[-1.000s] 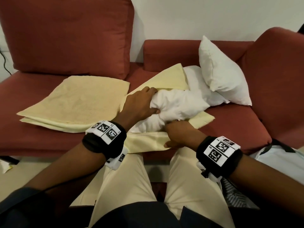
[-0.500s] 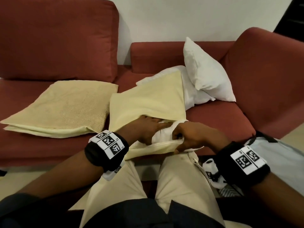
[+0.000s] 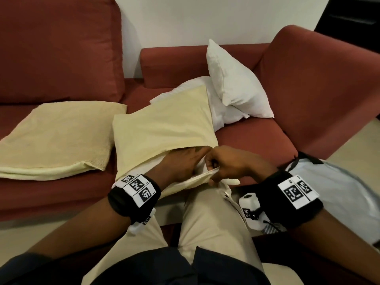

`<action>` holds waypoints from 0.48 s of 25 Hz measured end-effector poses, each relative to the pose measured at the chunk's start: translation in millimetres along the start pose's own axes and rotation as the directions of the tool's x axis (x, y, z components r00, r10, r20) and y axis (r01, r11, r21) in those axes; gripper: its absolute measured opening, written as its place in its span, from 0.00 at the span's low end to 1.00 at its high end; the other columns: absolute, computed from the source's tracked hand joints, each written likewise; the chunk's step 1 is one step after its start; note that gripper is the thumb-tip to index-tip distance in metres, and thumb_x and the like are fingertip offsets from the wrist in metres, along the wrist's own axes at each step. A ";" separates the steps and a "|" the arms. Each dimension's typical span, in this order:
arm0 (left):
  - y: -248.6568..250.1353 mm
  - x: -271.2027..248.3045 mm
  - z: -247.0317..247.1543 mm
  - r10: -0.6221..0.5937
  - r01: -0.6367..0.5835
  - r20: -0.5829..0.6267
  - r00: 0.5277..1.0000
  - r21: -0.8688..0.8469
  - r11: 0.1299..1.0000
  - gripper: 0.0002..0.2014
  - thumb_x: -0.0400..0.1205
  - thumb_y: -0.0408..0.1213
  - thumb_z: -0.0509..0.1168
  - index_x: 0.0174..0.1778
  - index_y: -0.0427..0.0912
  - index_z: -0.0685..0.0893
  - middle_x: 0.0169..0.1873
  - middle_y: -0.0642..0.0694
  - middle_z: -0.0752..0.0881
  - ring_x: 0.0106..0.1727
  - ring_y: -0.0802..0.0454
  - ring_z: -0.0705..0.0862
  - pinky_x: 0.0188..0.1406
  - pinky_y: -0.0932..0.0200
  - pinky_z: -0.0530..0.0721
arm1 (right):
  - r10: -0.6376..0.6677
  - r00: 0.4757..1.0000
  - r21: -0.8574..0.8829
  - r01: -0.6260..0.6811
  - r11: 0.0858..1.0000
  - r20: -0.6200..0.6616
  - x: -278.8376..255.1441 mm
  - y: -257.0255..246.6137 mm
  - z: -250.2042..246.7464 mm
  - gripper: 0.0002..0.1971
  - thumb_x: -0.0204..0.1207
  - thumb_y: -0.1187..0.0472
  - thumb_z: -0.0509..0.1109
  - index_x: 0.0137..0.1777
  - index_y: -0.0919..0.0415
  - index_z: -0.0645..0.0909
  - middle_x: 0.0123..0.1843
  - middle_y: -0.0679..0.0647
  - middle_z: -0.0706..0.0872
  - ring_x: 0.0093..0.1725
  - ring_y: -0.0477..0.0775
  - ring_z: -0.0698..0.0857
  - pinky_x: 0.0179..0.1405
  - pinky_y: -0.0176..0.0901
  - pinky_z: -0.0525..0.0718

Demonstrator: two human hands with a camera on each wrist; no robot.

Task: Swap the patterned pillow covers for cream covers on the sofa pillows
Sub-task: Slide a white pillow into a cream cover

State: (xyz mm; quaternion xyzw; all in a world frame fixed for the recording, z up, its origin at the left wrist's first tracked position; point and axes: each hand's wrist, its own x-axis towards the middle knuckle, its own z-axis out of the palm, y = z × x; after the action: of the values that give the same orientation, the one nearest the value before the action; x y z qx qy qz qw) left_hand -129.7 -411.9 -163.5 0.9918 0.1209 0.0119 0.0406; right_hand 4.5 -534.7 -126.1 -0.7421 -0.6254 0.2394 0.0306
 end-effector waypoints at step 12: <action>-8.5 -7.6 5.8 0.009 -0.056 0.209 0.978 0.221 0.974 0.38 0.82 0.44 0.60 0.84 0.60 0.45 0.74 0.41 0.72 0.67 0.39 0.76 0.59 0.50 0.78 | 0.026 0.991 -0.129 -0.043 0.991 -0.133 -14.0 -3.5 -17.9 0.19 0.60 0.43 0.82 0.32 0.47 0.72 0.35 0.44 0.79 0.37 0.48 0.79 0.30 0.44 0.70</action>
State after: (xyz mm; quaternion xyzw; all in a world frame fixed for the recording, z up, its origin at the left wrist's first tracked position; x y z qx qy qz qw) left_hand -138.9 -406.0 -170.1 0.9876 0.1003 -0.1044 -0.0603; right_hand 6.9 -542.6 -104.6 -0.7673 -0.6235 0.1488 0.0186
